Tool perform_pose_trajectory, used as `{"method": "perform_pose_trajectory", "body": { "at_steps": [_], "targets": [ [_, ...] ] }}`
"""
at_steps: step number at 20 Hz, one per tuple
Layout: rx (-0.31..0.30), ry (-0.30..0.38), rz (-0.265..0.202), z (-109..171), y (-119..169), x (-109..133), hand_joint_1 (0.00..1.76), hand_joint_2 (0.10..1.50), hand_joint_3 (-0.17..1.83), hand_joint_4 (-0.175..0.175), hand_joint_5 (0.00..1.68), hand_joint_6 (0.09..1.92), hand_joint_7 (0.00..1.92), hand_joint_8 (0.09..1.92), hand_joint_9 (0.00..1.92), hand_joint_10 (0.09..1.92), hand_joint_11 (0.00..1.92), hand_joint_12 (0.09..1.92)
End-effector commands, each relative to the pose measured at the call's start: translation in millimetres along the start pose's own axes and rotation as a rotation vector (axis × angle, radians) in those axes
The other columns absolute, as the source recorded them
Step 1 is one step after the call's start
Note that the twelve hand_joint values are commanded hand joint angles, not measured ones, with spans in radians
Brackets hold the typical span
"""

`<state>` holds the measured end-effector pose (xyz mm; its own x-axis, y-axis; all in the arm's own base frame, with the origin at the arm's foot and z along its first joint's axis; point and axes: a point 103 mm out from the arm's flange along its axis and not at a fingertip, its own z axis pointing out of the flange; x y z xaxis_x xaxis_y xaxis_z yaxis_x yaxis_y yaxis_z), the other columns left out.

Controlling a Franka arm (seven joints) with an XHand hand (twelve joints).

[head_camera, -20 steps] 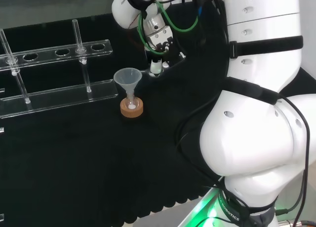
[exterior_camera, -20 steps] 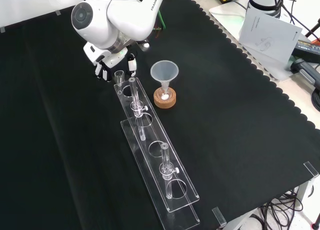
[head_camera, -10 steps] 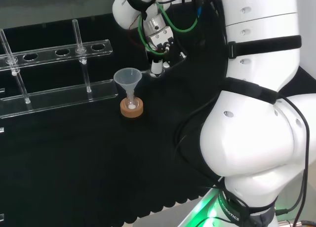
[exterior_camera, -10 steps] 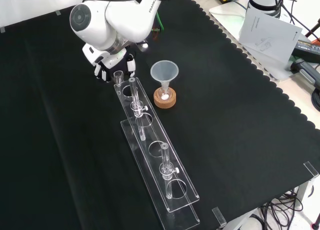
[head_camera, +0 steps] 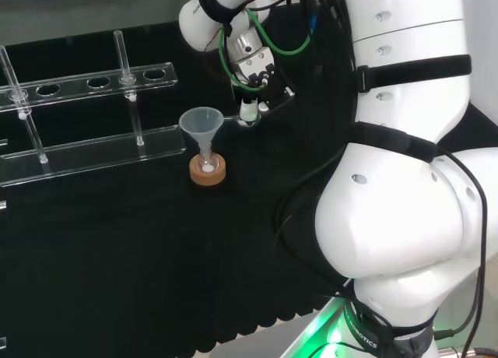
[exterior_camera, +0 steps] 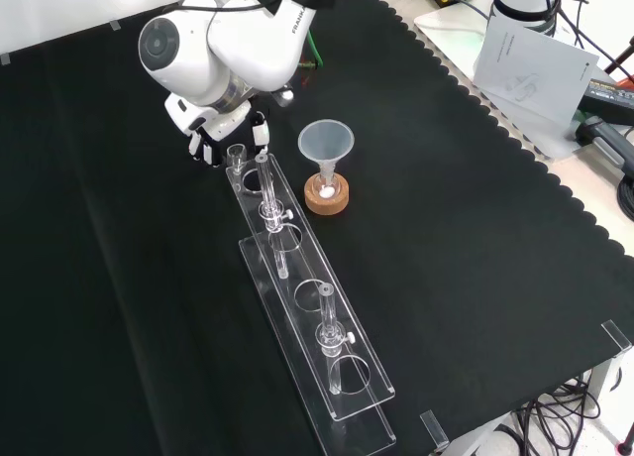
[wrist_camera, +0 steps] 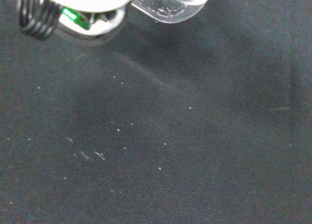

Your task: Put the weighing funnel back on the table.

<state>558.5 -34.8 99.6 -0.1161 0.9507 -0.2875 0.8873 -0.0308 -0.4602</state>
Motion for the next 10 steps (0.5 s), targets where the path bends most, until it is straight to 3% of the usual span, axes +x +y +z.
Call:
{"method": "perform_pose_trajectory", "body": {
  "at_steps": [1,9,10],
  "targets": [
    [0.003,0.002,-0.011,-0.4,4.3,9.0,1.12,0.68,0.61,0.175,1.26,0.67,0.63,0.66,0.99,0.31,0.75,1.07],
    [-0.013,-0.003,-0.043,4.3,3.2,11.9,1.09,0.85,0.29,0.175,1.23,0.63,0.54,0.7,0.91,0.34,0.7,1.11],
    [-0.014,0.002,-0.049,4.8,2.5,11.0,1.04,0.83,0.25,0.136,1.11,0.64,0.51,0.7,0.87,0.35,0.67,1.13]
  ]
}}
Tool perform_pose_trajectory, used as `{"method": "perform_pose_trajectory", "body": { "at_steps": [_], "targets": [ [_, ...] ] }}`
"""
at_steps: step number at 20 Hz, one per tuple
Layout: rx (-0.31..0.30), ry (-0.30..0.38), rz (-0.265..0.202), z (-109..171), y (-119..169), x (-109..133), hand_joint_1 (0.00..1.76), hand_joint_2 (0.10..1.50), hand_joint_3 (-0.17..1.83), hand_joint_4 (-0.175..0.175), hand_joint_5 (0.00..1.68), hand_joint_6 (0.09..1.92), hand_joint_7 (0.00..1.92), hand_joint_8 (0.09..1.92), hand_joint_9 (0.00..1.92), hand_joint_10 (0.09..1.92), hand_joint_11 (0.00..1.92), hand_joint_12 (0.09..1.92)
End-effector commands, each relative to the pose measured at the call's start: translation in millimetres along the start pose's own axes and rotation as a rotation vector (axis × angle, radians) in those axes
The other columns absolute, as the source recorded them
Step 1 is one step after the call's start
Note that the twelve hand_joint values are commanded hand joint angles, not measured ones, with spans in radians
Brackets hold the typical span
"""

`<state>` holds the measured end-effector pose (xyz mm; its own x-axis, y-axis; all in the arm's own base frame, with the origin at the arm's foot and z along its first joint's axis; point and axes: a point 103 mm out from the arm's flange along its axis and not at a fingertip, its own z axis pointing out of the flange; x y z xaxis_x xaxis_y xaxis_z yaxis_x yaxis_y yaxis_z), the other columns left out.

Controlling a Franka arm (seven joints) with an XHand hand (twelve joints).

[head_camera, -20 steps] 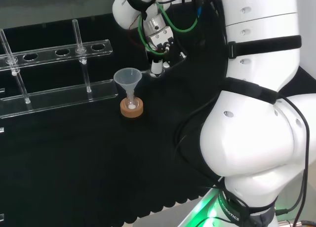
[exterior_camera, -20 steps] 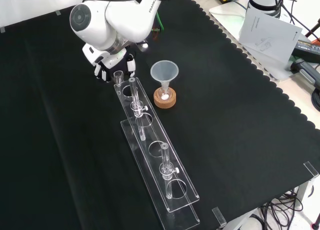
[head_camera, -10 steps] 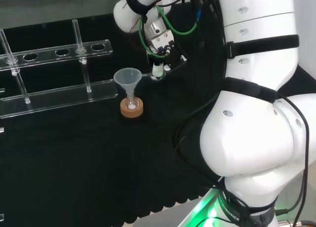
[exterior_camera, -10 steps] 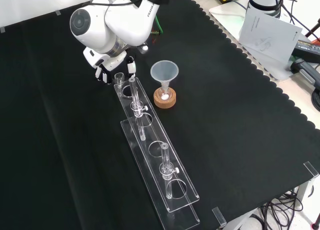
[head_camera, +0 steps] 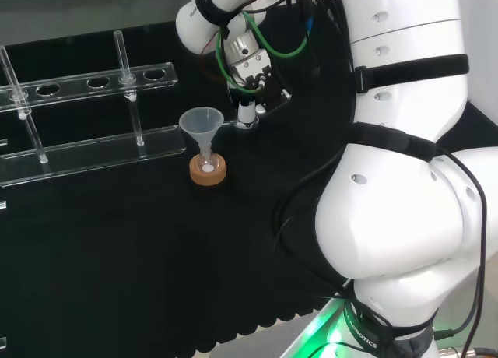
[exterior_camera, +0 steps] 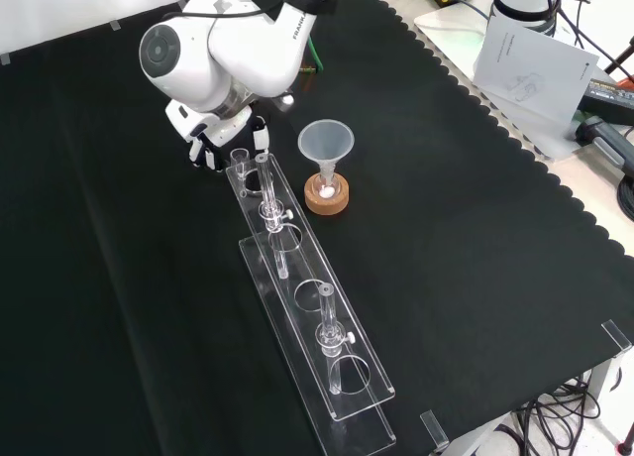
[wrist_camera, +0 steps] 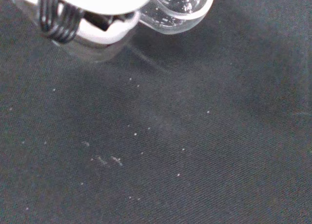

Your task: Put the weighing funnel back on the table.

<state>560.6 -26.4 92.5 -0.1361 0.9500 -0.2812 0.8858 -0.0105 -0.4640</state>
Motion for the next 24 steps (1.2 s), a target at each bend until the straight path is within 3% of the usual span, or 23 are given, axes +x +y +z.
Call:
{"method": "perform_pose_trajectory", "body": {
  "at_steps": [1,4,8,13,24],
  "targets": [
    [-0.014,0.01,-0.036,3,-3,2,1.0,0.8,0.24,0.098,1.0,0.65,0.46,0.7,0.83,0.38,0.64,1.15],
    [-0.008,0.016,-0.061,5,-5,-1,0.91,0.7,0.32,0.024,0.61,0.65,0.32,0.69,0.66,0.46,0.48,1.23],
    [-0.029,0.041,-0.091,1,-12,-7,0.83,0.61,0.38,-0.007,0.34,0.38,0.15,0.66,0.44,0.58,0.29,1.33],
    [-0.101,0.064,-0.094,-16,-30,-16,0.75,0.59,0.35,-0.007,0.28,0.15,0.05,0.62,0.3,0.64,0.17,1.38],
    [-0.177,0.089,-0.027,-60,-92,-46,0.72,0.59,0.32,-0.012,0.32,0.09,0.13,0.63,0.36,0.64,0.19,1.37]
  ]
}}
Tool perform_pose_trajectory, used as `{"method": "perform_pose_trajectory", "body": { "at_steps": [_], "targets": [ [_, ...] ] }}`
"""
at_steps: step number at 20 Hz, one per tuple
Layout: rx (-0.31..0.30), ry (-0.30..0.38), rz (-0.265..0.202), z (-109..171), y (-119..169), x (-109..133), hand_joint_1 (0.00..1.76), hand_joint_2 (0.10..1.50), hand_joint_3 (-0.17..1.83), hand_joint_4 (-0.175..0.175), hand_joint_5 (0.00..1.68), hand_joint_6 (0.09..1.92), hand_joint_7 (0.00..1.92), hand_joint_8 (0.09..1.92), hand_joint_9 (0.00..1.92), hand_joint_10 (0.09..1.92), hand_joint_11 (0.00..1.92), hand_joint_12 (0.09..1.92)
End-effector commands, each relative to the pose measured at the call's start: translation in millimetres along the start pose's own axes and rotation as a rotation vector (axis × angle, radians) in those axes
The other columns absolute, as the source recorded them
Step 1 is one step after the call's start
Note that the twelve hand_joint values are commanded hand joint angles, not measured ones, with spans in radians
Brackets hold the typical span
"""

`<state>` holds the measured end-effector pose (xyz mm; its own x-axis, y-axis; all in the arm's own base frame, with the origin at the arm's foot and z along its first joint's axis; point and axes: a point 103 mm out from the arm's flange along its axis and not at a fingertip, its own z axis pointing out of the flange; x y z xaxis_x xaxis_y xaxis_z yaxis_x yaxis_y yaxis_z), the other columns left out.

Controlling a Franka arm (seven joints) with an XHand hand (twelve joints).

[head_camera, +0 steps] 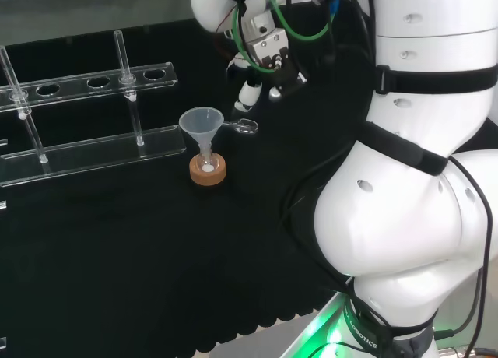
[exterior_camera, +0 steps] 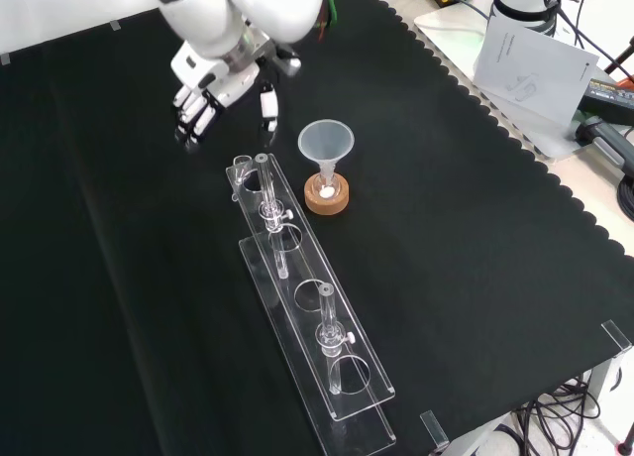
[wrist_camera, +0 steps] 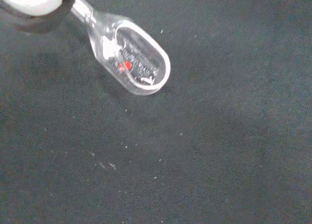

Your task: Put the weighing funnel back on the table.

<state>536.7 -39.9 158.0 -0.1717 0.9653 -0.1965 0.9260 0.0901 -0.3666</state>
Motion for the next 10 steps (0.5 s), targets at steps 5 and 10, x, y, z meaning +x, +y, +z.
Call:
{"method": "perform_pose_trajectory", "body": {
  "at_steps": [5,10],
  "targets": [
    [-0.083,0.007,0.06,-45,-65,-17,0.72,0.6,0.32,-0.015,0.34,0.09,0.16,0.63,0.4,0.64,0.21,1.37],
    [-0.105,-0.018,0.086,-59,-89,-18,0.72,0.61,0.31,-0.017,0.36,0.09,0.19,0.63,0.42,0.63,0.22,1.36]
  ]
}}
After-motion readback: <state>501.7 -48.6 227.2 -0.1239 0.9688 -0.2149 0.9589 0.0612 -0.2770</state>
